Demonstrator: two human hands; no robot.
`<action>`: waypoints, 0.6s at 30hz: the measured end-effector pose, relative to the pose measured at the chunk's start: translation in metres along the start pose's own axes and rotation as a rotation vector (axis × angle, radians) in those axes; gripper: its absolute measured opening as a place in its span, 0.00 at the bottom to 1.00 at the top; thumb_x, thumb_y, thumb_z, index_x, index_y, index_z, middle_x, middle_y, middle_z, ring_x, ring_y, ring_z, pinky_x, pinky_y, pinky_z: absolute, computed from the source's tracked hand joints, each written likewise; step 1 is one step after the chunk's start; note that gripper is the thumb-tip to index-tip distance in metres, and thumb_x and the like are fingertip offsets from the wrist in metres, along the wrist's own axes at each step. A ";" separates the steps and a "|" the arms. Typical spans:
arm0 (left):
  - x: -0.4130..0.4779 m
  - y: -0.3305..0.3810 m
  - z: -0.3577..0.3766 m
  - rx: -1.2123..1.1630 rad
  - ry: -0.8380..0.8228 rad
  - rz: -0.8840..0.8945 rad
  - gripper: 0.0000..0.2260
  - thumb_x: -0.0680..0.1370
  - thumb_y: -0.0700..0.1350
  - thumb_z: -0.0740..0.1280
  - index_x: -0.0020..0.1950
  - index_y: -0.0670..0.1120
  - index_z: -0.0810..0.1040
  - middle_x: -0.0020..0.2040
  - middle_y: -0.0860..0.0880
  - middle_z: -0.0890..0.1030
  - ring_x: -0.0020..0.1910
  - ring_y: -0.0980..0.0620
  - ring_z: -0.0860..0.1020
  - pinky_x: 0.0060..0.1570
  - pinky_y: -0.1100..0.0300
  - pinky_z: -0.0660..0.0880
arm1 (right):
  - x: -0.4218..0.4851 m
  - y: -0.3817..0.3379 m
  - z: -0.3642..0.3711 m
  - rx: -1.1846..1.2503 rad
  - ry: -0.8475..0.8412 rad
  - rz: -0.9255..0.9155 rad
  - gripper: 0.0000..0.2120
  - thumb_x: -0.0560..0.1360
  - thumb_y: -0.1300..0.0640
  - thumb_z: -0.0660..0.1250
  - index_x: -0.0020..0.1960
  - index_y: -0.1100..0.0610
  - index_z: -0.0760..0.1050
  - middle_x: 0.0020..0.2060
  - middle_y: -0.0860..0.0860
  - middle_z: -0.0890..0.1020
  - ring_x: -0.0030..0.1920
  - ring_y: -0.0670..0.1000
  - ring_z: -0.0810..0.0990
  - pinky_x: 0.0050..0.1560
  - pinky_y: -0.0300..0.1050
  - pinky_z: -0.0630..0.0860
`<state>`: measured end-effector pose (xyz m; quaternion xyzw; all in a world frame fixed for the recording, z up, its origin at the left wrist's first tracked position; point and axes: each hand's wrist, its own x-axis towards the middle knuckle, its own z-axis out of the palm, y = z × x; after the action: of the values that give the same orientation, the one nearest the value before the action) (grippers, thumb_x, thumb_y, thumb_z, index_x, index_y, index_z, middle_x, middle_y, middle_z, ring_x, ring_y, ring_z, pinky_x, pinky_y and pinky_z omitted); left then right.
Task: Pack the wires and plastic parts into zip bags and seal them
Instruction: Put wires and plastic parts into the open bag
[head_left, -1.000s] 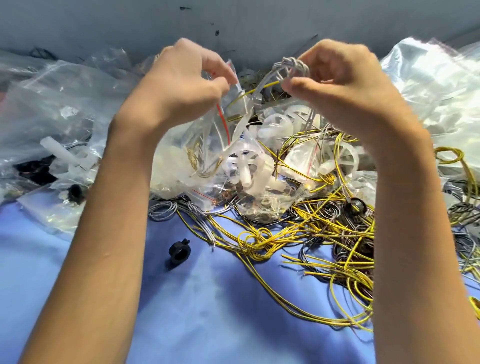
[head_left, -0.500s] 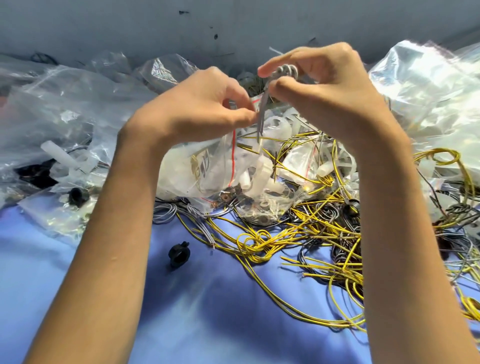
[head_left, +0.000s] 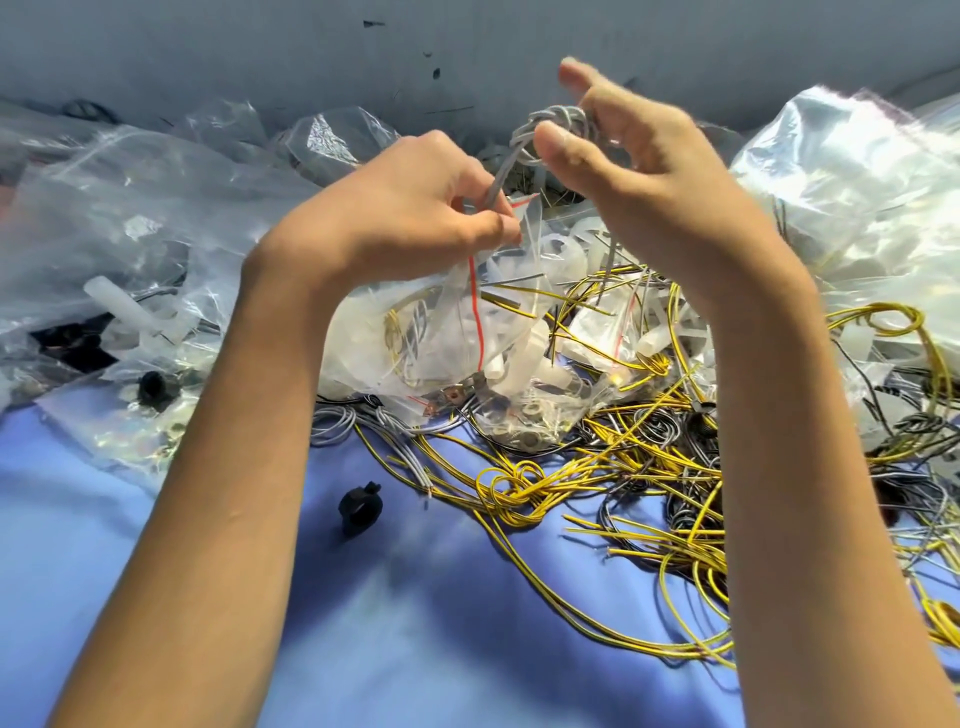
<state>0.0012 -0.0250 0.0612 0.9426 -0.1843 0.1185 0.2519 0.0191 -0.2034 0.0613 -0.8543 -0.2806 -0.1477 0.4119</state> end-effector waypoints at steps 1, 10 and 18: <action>0.000 0.000 0.000 -0.003 -0.003 -0.003 0.05 0.76 0.50 0.67 0.44 0.53 0.82 0.35 0.53 0.77 0.32 0.59 0.72 0.35 0.64 0.67 | -0.001 -0.001 0.000 -0.050 0.014 -0.002 0.14 0.79 0.48 0.63 0.38 0.55 0.69 0.76 0.48 0.60 0.69 0.38 0.64 0.62 0.33 0.61; 0.000 0.003 0.000 -0.024 -0.050 -0.010 0.09 0.78 0.52 0.65 0.43 0.53 0.83 0.41 0.42 0.79 0.36 0.48 0.72 0.39 0.55 0.68 | -0.006 -0.012 -0.004 -0.386 0.055 0.206 0.16 0.77 0.38 0.60 0.43 0.48 0.78 0.78 0.46 0.48 0.77 0.61 0.48 0.71 0.69 0.47; 0.000 0.005 0.000 -0.001 -0.045 -0.008 0.09 0.78 0.51 0.64 0.47 0.51 0.84 0.44 0.43 0.80 0.42 0.45 0.76 0.45 0.53 0.72 | -0.002 -0.002 0.001 -0.102 0.097 0.015 0.20 0.77 0.47 0.64 0.41 0.65 0.77 0.65 0.57 0.76 0.65 0.47 0.73 0.60 0.42 0.67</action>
<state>-0.0013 -0.0293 0.0630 0.9456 -0.1862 0.0961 0.2487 0.0168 -0.2025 0.0613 -0.8682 -0.2458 -0.2000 0.3819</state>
